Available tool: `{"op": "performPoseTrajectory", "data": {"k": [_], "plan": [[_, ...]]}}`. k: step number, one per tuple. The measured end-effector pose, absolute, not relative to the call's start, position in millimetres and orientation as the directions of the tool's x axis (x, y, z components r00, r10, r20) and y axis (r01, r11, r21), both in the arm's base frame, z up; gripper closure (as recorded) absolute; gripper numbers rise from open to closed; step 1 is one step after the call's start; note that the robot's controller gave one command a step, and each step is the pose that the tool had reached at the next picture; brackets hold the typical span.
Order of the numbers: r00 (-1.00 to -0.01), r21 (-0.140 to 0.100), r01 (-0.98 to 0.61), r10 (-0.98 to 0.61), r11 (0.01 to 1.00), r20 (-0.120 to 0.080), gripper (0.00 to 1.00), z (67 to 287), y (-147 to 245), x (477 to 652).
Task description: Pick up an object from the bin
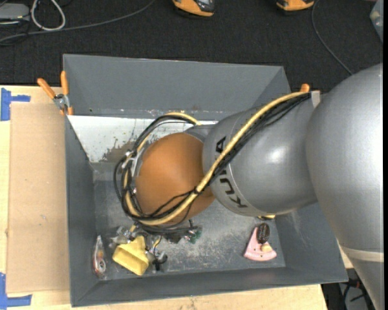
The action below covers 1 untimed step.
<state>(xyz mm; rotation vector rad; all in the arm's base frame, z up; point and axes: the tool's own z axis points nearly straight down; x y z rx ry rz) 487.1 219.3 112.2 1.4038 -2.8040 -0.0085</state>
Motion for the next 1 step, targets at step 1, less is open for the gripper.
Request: {"op": "performPoseTrajectory", "data": {"k": [1], "plan": [[-0.602, 0.003, -0.799, -0.799, 0.602, -0.004, 1.0, 144.4, 220.5, 489.2]]}}
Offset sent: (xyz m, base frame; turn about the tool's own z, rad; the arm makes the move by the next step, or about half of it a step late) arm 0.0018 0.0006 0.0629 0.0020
